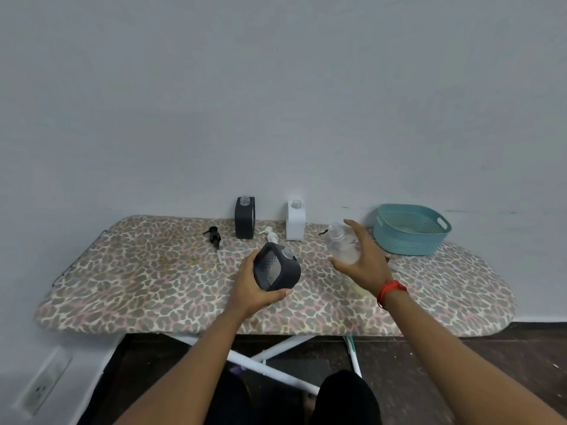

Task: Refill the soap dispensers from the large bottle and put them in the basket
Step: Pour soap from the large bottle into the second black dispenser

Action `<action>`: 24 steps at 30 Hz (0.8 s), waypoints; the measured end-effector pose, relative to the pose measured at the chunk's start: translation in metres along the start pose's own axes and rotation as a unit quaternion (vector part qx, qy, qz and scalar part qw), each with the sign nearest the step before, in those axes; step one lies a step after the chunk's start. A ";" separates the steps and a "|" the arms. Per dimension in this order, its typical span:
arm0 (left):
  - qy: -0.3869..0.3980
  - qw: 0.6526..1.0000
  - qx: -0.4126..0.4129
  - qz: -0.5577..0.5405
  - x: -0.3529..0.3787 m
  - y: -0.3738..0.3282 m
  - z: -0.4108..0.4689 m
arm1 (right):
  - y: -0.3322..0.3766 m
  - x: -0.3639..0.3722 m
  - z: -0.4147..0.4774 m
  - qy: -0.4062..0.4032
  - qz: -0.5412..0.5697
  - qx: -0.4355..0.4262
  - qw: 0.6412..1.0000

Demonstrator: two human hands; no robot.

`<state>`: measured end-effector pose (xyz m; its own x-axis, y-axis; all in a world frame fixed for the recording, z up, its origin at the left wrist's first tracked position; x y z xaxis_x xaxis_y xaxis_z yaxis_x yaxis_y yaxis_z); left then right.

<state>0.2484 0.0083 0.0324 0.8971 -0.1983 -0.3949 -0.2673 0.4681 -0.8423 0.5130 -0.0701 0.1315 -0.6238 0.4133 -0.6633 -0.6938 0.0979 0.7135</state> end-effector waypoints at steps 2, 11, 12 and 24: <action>-0.003 1.000 0.000 -0.007 -0.001 0.003 0.000 | 0.013 0.009 0.006 0.034 -0.049 -0.026 0.998; -0.011 0.999 -0.004 -0.030 -0.003 0.009 0.002 | 0.058 0.044 0.024 0.093 -0.244 -0.142 0.955; -0.012 0.999 -0.003 -0.029 -0.003 0.010 0.003 | 0.062 0.047 0.025 0.096 -0.262 -0.156 0.948; -0.016 1.000 0.002 -0.022 -0.005 0.009 0.005 | 0.067 0.064 0.034 0.115 -0.389 -0.200 0.892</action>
<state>0.2432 0.0181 0.0292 0.9187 -0.1907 -0.3460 -0.2265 0.4633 -0.8568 0.4385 -0.0060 0.1442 0.0772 0.1606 -0.9840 -0.9930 -0.0757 -0.0903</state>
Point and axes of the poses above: each hand's wrist, its own z-axis towards the middle knuckle, its own x-axis out of the palm, y = z × x, the point moved 9 cm from there along z, towards the middle knuckle, and after that the axes turned 9 degrees about x, right-handed, at the moved point
